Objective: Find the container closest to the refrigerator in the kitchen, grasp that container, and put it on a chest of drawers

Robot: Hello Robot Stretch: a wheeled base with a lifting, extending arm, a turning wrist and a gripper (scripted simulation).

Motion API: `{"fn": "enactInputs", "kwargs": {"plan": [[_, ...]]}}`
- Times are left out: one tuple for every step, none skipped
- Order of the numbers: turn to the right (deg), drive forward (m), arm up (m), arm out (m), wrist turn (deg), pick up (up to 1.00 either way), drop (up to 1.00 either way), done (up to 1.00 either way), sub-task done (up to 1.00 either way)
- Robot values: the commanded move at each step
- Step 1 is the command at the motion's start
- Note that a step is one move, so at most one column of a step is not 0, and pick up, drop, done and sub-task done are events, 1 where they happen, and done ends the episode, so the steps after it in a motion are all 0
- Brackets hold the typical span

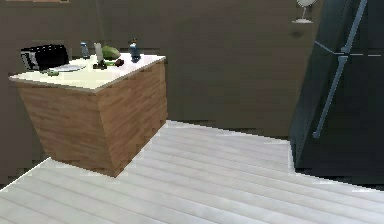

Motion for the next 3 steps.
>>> {"fn": "enactInputs", "kwargs": {"plan": [[0.0,0.00,0.10,0.00,0.0,0.00,0.00,0.00,0.00],[0.0,0.00,0.00,0.00,-45.0,0.00,0.00,0.00,0.00],[0.0,0.00,0.00,0.00,-45.0,0.00,0.00,0.00,0.00]]}}
